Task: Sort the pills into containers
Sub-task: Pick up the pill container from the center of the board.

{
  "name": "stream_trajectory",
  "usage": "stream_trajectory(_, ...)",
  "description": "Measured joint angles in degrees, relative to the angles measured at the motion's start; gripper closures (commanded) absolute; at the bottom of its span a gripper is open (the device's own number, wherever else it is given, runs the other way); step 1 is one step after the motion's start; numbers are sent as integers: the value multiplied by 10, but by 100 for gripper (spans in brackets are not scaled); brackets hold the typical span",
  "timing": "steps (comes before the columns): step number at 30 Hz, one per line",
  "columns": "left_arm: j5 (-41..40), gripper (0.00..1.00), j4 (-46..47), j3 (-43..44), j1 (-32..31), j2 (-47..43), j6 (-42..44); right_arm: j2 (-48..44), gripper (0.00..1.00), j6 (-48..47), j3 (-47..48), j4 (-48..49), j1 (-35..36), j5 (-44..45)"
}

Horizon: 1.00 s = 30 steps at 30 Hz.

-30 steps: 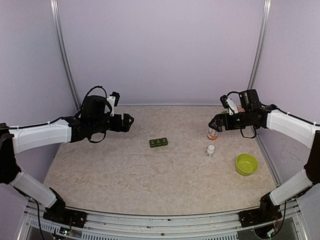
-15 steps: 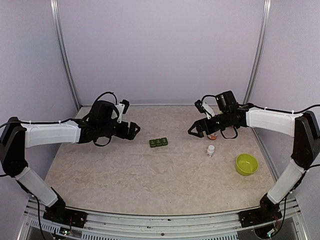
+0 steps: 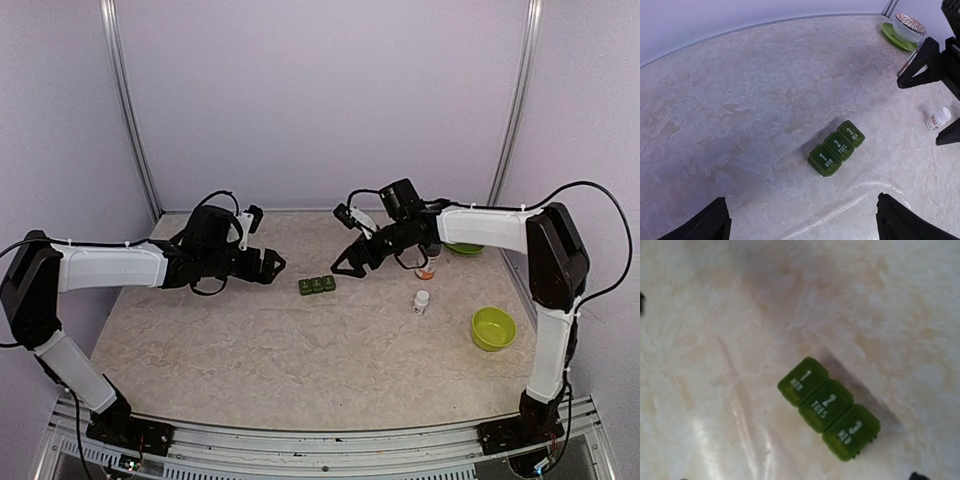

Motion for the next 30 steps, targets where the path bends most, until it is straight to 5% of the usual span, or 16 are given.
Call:
stream_trajectory(17,-11,1,5,-39,3,-59,-42,110,2,-282,83,-32,26,23)
stream_trajectory(30,-12,1,-1,-66,19,-89,-60,208,5,-385,186,-64,35,21)
